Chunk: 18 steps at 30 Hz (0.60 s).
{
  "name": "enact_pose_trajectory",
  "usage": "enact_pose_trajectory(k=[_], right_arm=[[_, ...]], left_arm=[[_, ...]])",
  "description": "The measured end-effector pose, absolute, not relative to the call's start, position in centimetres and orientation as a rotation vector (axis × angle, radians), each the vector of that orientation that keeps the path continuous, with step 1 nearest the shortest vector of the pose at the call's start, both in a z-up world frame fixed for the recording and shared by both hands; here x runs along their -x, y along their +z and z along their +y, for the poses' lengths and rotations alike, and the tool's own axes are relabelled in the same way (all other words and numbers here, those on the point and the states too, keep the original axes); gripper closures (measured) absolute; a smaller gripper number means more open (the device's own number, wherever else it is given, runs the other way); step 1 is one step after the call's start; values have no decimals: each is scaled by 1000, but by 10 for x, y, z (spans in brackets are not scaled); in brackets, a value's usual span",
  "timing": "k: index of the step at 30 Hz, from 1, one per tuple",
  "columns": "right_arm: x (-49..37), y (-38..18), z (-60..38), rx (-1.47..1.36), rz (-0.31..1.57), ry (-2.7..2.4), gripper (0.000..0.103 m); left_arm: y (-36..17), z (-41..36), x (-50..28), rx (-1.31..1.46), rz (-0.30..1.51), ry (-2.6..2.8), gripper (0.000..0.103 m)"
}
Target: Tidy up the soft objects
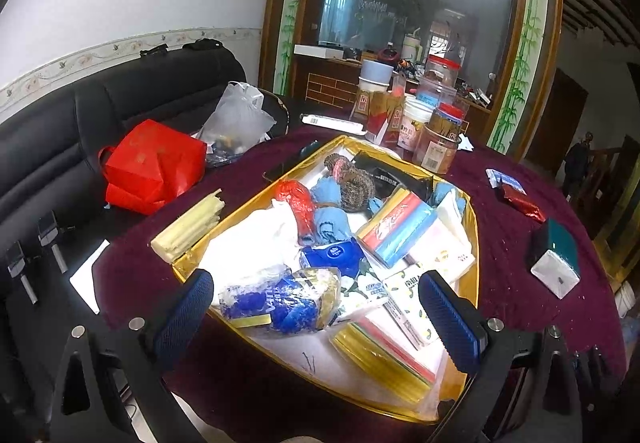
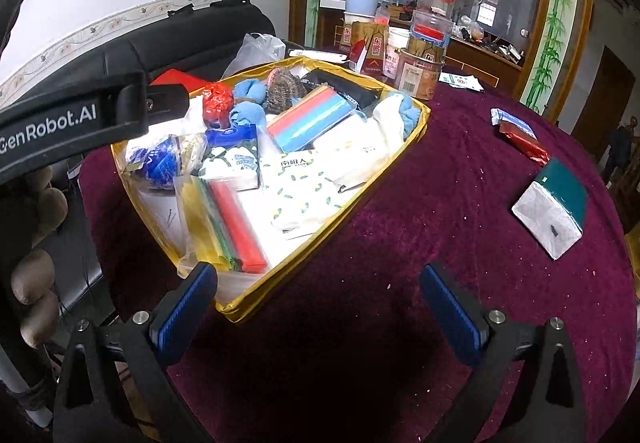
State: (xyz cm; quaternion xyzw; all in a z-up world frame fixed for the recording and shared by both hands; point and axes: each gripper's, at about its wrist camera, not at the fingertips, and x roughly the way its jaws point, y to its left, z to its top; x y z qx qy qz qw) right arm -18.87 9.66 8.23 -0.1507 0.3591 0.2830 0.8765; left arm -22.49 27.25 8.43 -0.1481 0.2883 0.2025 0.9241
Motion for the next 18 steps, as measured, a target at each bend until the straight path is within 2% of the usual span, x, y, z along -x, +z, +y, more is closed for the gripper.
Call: enact_pose_trajectory(k=[18], right_arm=[[180,78,91,291,775,585,2]], left_arm=[[78,268,215,302,636,400,0]])
